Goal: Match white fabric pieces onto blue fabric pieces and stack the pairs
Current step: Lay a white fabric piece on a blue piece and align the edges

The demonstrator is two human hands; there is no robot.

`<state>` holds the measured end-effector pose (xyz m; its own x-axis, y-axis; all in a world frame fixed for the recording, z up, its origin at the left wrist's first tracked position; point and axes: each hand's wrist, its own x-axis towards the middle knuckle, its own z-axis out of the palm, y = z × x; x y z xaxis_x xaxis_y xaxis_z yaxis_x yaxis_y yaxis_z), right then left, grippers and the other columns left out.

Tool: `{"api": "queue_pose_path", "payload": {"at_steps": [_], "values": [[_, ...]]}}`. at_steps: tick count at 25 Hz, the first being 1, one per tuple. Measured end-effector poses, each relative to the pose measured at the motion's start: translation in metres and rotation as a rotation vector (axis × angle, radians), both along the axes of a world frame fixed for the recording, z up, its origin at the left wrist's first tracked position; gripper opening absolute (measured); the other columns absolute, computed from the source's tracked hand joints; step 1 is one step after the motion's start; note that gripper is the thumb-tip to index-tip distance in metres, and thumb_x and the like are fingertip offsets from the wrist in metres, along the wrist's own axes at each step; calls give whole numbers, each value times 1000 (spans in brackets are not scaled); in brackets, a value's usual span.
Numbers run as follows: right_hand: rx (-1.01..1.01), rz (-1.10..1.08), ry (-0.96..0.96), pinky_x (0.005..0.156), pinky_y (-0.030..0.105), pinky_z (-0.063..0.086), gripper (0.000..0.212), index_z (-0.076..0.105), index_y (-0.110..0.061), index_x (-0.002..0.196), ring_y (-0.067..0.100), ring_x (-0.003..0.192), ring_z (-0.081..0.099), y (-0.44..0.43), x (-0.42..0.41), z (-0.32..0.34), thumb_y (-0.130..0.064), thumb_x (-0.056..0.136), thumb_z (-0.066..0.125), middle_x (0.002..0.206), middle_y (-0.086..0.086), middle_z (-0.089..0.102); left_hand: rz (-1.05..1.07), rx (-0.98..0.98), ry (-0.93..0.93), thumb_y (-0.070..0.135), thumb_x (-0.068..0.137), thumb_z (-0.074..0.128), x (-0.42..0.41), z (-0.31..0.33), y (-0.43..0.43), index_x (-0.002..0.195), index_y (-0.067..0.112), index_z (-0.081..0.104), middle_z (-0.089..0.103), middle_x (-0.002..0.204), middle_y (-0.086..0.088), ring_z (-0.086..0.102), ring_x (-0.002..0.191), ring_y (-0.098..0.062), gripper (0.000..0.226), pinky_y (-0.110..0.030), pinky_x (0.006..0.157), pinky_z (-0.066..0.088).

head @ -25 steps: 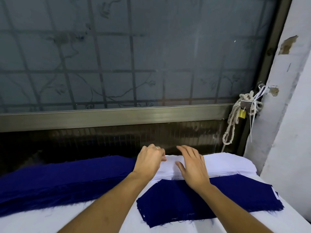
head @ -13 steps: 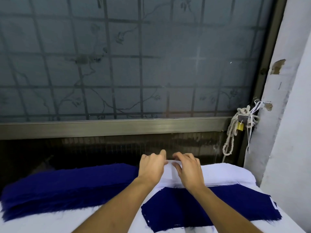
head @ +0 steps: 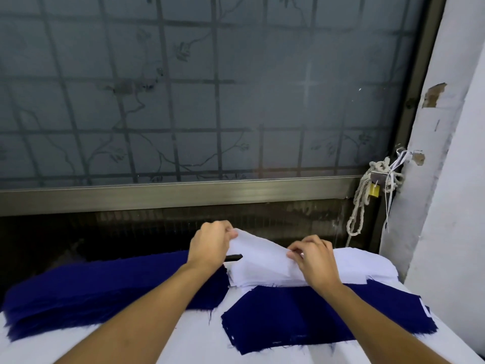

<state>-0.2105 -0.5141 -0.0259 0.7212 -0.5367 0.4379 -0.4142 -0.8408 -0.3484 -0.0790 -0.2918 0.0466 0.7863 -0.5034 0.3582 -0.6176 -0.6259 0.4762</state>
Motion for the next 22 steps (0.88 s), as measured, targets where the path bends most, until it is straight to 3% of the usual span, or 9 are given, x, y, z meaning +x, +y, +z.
{"api": "queue_pose_path", "payload": {"at_steps": [3,8,13,17,20,22], "values": [[-37,52,-20,101,27,28,11,73,-39,100,5,109,50,5,-15,14,-43,94,65,99,-19,65,6,-97,51,35,99,62,1,15,38,86,25,70,69,81,5,66,82,-16,19,-40,78,56],[-71,211,53,107,25,33,19,71,-33,114,5,101,53,54,-29,32,-34,100,58,109,-15,65,4,-134,29,35,99,63,-21,35,104,90,27,71,71,89,9,65,90,-7,14,-35,85,55],[-114,215,152,97,23,44,22,75,-32,108,5,96,54,97,-56,30,-40,98,58,112,-15,65,50,-191,28,32,101,60,-38,36,179,83,28,67,68,74,7,65,73,-9,19,-29,66,50],[164,205,136,92,28,51,15,76,-29,96,6,91,61,128,-86,31,-36,97,63,99,-16,71,127,-200,91,25,102,57,-51,17,234,78,17,65,66,71,-3,63,70,-21,27,-36,62,45],[407,207,52,68,27,54,19,74,-25,80,10,75,67,143,-107,23,-28,96,64,79,-6,72,195,-308,158,24,96,66,-67,-10,260,77,16,69,69,72,-1,64,72,-19,22,-33,62,45],[524,183,-8,66,31,52,22,73,-18,77,18,75,68,149,-121,11,-26,96,64,76,1,72,234,-374,202,26,92,73,-75,-30,275,74,18,70,70,72,2,65,73,-15,19,-29,61,47]]}}
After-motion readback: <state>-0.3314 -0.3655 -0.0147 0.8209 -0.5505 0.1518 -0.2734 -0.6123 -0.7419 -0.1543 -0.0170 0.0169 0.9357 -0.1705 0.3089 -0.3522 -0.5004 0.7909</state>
